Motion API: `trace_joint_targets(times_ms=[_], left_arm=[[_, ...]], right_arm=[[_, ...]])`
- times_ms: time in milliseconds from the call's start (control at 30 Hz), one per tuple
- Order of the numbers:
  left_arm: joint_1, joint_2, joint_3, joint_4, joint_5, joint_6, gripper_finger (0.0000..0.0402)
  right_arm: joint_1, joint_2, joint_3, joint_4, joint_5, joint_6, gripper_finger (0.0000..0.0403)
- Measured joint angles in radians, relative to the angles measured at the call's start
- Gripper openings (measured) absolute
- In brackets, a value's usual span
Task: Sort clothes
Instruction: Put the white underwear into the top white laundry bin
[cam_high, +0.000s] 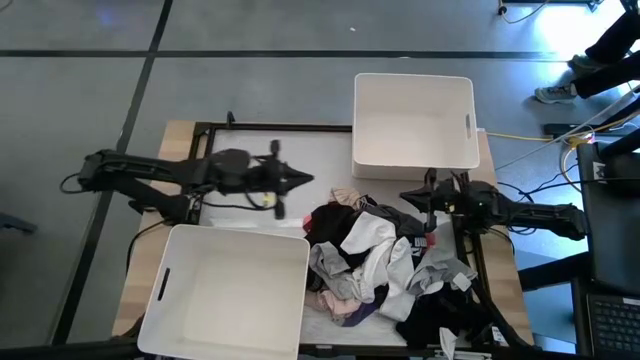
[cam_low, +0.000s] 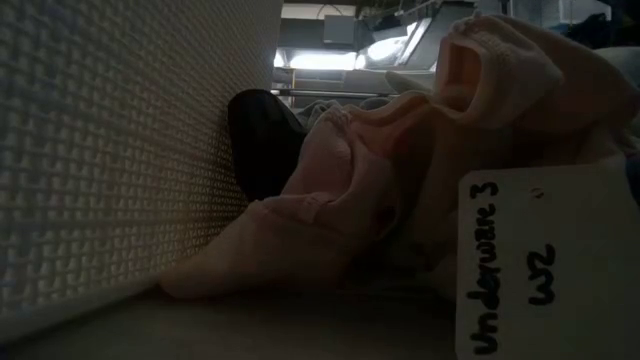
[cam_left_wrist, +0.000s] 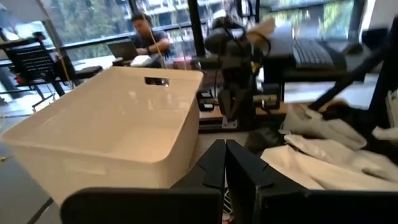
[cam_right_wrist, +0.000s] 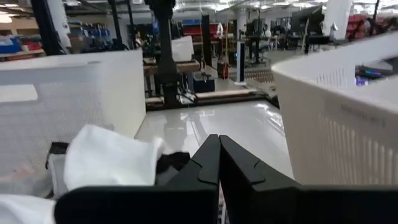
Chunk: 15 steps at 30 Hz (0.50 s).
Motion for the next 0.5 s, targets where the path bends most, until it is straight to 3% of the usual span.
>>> trace_joint_targets(times_ms=[267,500], left_arm=[[-0.041,0.247,0.212,-0.042,0.001,0.098,0.0004],[-0.054,0.429,0.295,-0.007,0.008,0.229,0.0004]], right_arm=[[0.0,0.0,0.046,0.005,-0.056,-0.032,0.001],[0.0,0.0,0.091,0.148,-0.062,-0.104,0.001]])
